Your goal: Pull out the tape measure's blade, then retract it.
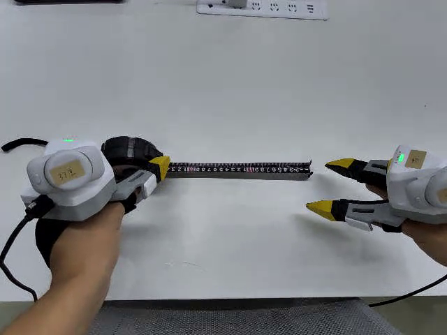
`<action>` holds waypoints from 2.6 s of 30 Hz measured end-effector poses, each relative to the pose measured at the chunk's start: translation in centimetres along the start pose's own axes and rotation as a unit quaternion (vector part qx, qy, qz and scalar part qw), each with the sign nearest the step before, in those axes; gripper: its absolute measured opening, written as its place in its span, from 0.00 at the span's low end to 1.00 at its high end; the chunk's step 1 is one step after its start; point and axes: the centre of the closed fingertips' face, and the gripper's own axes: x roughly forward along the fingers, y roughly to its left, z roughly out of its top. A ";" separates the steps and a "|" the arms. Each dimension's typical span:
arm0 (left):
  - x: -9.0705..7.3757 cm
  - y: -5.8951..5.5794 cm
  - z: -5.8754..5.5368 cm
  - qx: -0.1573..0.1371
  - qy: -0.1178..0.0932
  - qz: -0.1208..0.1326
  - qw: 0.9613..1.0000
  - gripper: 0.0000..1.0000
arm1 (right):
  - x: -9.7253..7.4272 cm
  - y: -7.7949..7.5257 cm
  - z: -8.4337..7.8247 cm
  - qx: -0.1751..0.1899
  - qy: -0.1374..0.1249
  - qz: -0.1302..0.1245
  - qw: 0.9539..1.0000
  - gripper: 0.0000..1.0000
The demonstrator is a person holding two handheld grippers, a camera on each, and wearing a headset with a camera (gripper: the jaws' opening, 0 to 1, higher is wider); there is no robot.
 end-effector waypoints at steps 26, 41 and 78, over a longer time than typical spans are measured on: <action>0.1 0.1 0.0 -0.001 0.005 -0.007 1.000 0.61 | 2.1 -2.0 -0.1 -0.078 0.046 0.062 0.994 0.27; 0.1 0.1 -0.1 -0.001 0.006 -0.008 1.000 0.61 | 2.8 -2.1 0.2 -0.104 0.045 0.096 0.989 0.14; 0.2 0.1 -0.2 -0.003 0.019 -0.007 1.000 0.58 | 4.1 -1.2 2.0 -0.118 0.038 0.108 0.986 0.09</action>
